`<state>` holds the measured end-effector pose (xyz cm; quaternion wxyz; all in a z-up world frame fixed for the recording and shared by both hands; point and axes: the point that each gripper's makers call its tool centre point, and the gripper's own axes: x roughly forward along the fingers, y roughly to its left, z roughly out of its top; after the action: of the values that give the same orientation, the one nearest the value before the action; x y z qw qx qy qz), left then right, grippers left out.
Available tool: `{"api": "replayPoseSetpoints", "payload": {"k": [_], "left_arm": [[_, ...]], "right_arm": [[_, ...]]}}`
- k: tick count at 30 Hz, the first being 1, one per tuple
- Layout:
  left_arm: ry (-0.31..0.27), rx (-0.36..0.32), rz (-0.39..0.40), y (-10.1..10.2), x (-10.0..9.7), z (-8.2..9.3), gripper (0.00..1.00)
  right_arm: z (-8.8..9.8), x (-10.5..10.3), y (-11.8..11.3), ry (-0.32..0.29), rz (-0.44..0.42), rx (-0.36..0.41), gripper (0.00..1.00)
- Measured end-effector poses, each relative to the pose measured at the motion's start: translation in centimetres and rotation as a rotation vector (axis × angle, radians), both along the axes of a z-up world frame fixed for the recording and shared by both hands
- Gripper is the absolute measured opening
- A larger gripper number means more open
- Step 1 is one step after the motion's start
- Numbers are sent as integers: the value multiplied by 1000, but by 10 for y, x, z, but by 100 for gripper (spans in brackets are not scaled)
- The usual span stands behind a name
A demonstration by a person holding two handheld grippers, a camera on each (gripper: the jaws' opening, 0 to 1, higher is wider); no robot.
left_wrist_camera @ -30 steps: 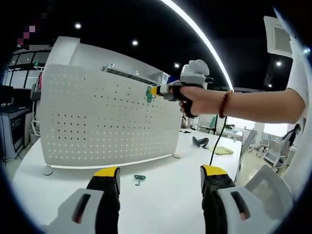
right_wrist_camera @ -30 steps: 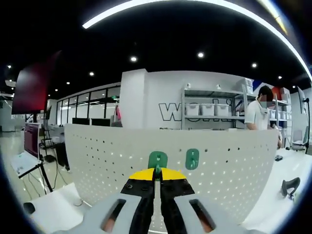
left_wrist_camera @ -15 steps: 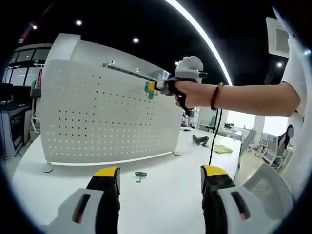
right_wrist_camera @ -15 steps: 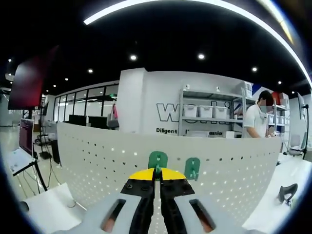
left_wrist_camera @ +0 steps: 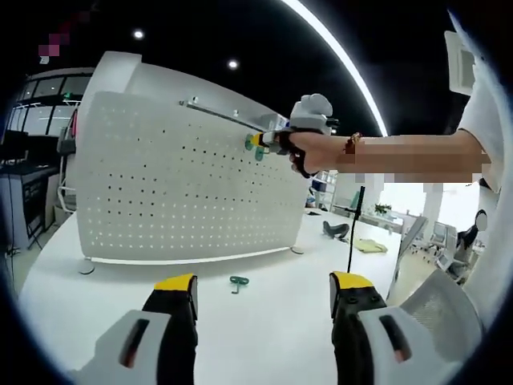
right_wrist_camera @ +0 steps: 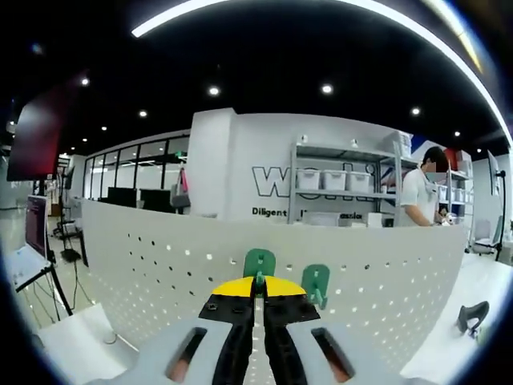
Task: Insert the hook assembly into the mounting plate slot until the hook locks in place.
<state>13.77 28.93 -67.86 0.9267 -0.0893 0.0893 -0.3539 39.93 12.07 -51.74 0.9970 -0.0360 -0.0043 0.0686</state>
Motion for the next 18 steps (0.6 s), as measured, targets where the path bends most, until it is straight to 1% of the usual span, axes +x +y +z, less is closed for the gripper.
{"api": "replayPoseSetpoints", "payload": {"k": [6, 8, 10, 14, 18], "left_arm": [[1, -3, 15, 3, 1, 0, 68], [7, 2, 13, 4, 1, -1, 69], [25, -1, 9, 5, 1, -5, 69], [20, 1, 17, 7, 2, -4, 69], [22, 3, 19, 8, 3, -5, 69]], "right_arm": [[-4, 6, -1, 13, 0, 17, 1], [-6, 8, -1, 20, -4, 9, 1], [-7, 9, 0, 24, 1, 13, 1], [-11, 10, 1, 37, -10, 5, 1], [-13, 9, 3, 30, -13, 18, 1]]}}
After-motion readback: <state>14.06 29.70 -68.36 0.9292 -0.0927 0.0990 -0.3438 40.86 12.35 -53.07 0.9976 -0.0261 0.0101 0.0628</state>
